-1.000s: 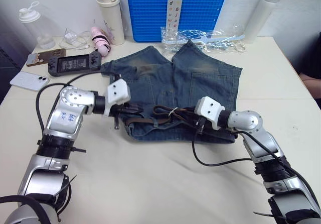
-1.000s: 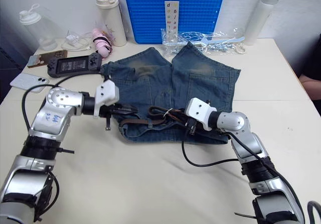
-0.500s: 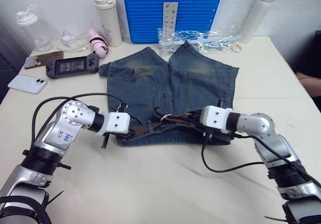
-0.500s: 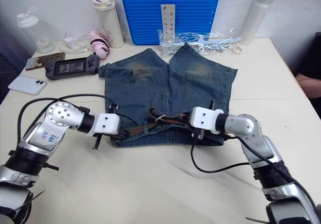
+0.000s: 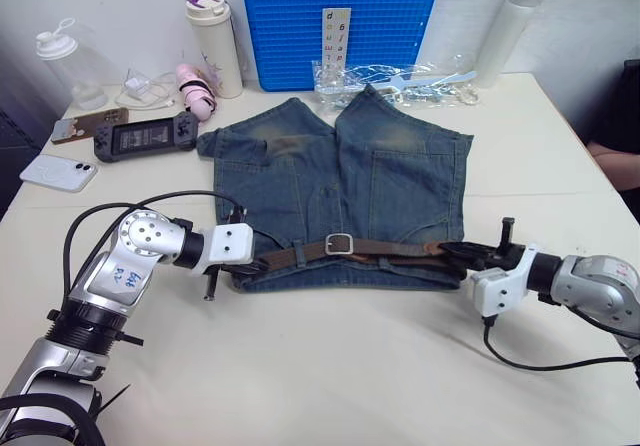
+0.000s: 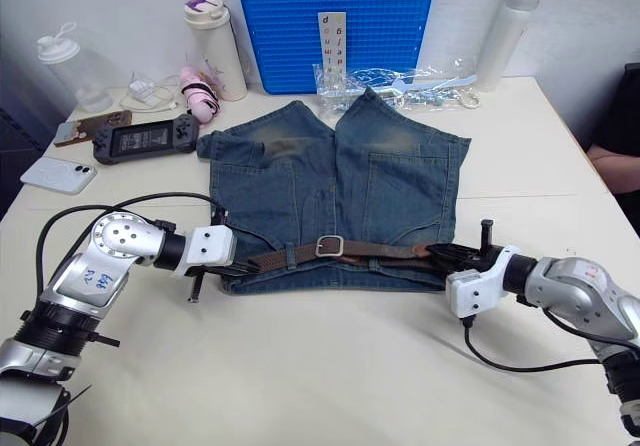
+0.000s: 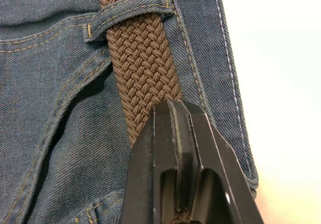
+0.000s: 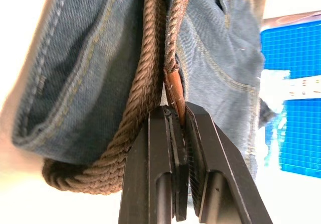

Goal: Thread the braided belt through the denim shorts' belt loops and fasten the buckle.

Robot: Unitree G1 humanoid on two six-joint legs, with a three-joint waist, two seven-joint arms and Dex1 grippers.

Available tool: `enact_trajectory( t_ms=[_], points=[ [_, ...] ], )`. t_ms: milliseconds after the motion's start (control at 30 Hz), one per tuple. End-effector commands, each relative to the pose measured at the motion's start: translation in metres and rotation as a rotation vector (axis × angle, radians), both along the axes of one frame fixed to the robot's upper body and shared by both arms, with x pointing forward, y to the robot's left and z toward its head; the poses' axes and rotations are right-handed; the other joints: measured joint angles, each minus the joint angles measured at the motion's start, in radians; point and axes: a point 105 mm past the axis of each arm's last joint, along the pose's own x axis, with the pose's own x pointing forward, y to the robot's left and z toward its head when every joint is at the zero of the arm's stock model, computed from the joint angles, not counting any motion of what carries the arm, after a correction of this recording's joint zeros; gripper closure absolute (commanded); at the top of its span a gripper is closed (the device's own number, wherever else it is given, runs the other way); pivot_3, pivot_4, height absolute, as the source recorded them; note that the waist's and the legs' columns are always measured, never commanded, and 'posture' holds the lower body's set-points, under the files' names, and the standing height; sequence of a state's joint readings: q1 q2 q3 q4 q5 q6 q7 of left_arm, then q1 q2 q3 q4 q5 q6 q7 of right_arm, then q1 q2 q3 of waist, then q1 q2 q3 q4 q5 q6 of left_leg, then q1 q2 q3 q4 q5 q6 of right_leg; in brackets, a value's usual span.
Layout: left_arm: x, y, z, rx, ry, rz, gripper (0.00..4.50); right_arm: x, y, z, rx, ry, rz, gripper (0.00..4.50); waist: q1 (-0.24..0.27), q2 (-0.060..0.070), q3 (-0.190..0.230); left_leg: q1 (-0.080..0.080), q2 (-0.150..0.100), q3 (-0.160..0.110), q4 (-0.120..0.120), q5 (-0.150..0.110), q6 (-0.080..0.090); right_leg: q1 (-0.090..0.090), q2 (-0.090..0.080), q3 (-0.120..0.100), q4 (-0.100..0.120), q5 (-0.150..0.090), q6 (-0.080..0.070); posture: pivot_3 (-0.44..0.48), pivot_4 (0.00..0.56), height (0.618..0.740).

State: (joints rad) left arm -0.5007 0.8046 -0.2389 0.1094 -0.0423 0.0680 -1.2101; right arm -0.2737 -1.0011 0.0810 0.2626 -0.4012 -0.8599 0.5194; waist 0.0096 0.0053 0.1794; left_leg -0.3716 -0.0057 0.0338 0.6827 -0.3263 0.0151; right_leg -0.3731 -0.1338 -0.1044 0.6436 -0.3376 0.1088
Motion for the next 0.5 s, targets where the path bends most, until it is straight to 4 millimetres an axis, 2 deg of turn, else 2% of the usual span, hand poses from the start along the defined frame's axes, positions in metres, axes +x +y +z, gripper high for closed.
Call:
enact_trajectory(
  t_ms=[33, 233, 333, 400, 500],
  points=[
    [-0.009, 0.027, -0.032, 0.093, 0.139, 0.071, 4.46, 0.007, -0.006, -0.004, 0.015, 0.021, -0.044, 4.50, 0.000, 0.000, 0.000, 0.000, 0.000, 0.000, 0.000, 0.000, 0.000, 0.000, 0.000, 0.000, 0.000, 0.000, 0.000, 0.000, 0.150, 0.689],
    [-0.008, 0.030, -0.028, 0.067, 0.117, 0.097, 4.46, 0.003, 0.002, -0.013, 0.071, 0.112, -0.025, 4.50, -0.007, 0.000, 0.000, 0.000, 0.001, 0.000, 0.000, 0.000, 0.000, 0.000, 0.000, 0.000, 0.000, 0.000, 0.000, 0.000, 0.150, 0.689],
    [-0.009, 0.026, -0.018, -0.011, 0.134, 0.117, 3.50, 0.000, 0.004, -0.012, 0.106, 0.162, -0.017, 3.31, -0.010, 0.000, 0.000, 0.000, 0.001, 0.000, 0.000, 0.000, 0.000, 0.000, 0.001, 0.000, 0.000, 0.000, 0.000, 0.000, 0.150, 0.689],
    [-0.013, 0.025, -0.013, -0.037, 0.156, 0.114, 2.62, -0.002, 0.003, -0.008, 0.118, 0.186, -0.016, 2.36, -0.010, 0.000, 0.000, 0.001, 0.001, 0.000, 0.000, 0.000, 0.000, 0.000, 0.000, 0.000, 0.000, 0.000, 0.000, 0.000, 0.150, 0.689],
    [-0.021, 0.024, 0.007, -0.135, 0.193, 0.111, 1.42, -0.005, -0.010, 0.007, 0.207, 0.273, -0.072, 1.04, -0.009, -0.001, 0.000, 0.000, 0.002, 0.000, 0.000, 0.000, 0.000, 0.000, 0.000, 0.000, 0.000, 0.000, -0.001, 0.000, 0.150, 0.689]
  ],
)
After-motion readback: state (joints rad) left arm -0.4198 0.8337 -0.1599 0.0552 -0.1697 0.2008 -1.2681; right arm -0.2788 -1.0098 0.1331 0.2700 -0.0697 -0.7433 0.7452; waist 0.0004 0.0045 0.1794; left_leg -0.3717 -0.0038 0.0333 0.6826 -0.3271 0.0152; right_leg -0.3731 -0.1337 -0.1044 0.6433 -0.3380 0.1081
